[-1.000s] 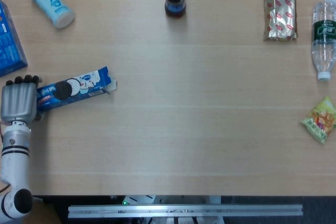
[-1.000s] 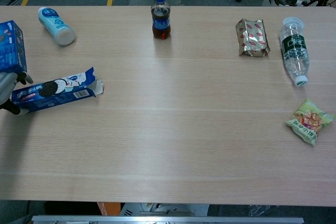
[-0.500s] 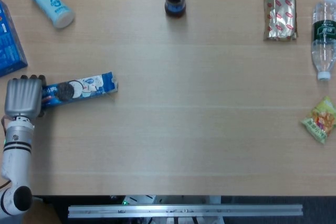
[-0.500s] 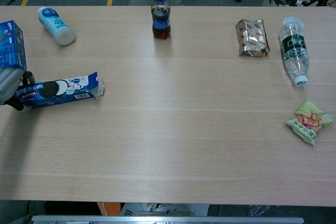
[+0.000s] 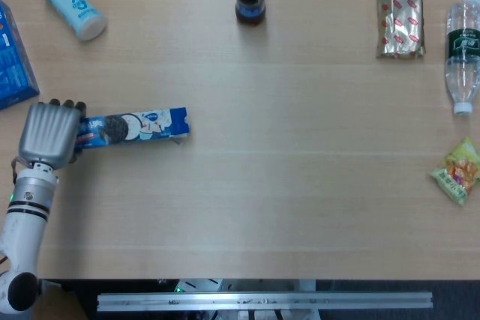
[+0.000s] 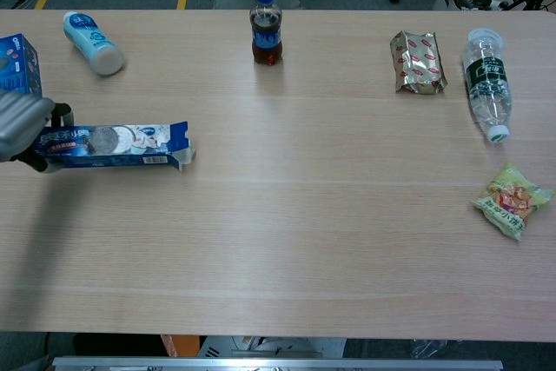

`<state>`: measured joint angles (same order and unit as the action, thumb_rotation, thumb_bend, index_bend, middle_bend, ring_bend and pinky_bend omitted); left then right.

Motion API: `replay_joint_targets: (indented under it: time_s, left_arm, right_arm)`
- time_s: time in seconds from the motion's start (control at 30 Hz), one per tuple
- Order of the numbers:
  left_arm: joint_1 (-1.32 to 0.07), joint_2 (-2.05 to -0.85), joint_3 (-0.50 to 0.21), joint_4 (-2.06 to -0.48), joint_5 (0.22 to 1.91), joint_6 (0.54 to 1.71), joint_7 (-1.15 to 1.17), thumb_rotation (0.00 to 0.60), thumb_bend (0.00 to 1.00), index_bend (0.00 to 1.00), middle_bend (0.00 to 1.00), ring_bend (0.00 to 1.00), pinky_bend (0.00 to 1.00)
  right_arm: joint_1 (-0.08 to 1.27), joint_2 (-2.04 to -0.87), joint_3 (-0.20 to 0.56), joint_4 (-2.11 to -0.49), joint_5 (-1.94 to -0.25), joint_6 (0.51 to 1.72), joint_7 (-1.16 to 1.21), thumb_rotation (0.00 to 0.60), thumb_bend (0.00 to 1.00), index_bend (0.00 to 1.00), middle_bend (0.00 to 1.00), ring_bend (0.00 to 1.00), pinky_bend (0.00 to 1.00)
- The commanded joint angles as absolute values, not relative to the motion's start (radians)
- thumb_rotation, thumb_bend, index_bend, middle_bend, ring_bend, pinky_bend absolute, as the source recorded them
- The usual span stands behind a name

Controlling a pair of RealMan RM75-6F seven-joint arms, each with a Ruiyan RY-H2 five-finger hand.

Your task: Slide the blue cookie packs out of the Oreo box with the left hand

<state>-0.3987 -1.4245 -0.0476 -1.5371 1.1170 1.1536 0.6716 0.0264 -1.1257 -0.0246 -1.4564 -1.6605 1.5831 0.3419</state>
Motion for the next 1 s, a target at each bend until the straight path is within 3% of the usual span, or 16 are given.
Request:
replay_joint_targets:
  time_s: [0.03,0.63,1.0]
  left_arm:
    - [-0.43,-1.38,-0.042,-1.613,1.166,1.146,0.697,0.6,0.17,0.47,0.49,0.45,0.58]
    - [-0.514,-1.367,-0.025,-1.747,1.198,1.176,0.998,0.6,0.17,0.47,0.48,0.45,0.58]
    - [-0.537,-1.358,-0.057,-1.774,1.178,1.218,1.036,0.6,0.17,0.47,0.48,0.45,0.58]
  right_arm:
    - [0.027,-1.128,-0.026,-1.456,-1.664,1.584,0.341,0.6,0.08,0.42,0.44,0.48,0.44]
    - [0.015,-1.125,-0.027,-1.447,-1.659,1.6,0.353,0.6,0.08,0.42,0.44,0.48,0.44]
    - [0.014,-1.131,-0.028,-1.431,-1.658,1.598,0.367,0.6,0.08,0.42,0.44,0.48,0.44]
